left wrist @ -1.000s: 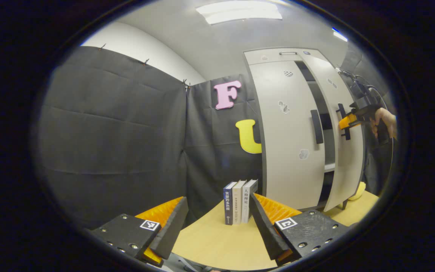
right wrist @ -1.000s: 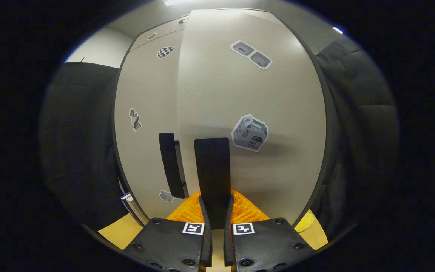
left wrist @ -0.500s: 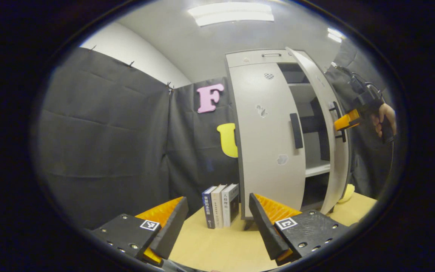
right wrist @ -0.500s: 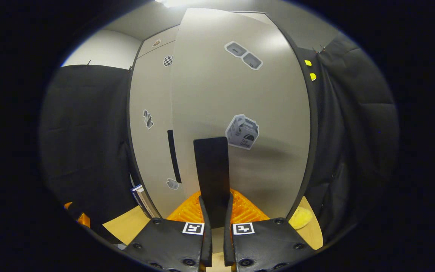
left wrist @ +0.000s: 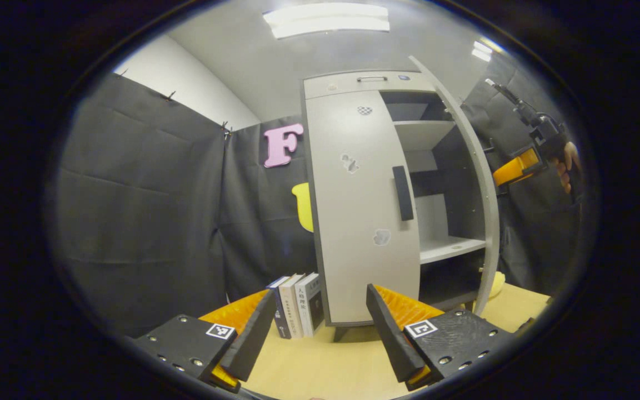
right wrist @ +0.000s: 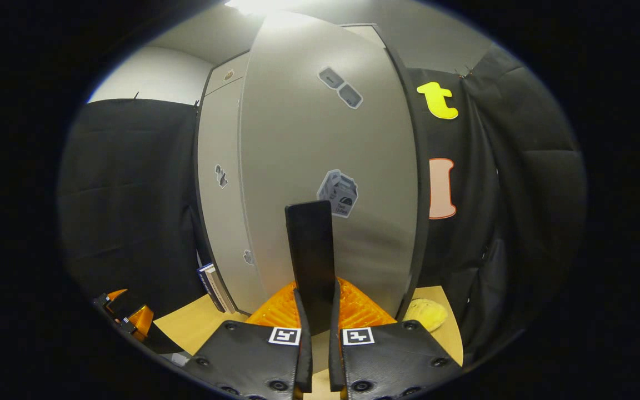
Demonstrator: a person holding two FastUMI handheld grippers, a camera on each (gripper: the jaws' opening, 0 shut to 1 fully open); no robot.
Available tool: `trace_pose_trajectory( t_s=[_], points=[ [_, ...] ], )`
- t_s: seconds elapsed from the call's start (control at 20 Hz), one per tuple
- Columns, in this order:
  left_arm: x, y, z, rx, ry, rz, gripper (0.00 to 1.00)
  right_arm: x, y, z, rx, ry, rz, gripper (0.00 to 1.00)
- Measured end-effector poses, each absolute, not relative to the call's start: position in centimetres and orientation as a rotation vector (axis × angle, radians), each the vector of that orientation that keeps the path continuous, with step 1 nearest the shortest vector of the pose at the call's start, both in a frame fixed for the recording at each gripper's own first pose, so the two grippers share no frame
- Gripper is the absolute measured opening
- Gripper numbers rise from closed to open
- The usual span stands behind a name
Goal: Open the right door of the double-door shoe cabinet with the right hand, and open the left door with the left hand.
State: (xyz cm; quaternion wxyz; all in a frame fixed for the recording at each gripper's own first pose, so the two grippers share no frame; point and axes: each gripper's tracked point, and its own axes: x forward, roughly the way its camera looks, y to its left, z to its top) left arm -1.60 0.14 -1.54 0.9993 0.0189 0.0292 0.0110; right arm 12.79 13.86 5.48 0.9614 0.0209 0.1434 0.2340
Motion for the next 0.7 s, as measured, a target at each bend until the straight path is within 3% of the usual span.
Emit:
trace_pose_trajectory(
  t_s=[0.7],
  points=[
    [-0.5,-6.6,-0.9,0.03,0.054,-0.088,0.95,12.7,11.0,5.8,0.025,0.255,0.441,0.13]
  ],
)
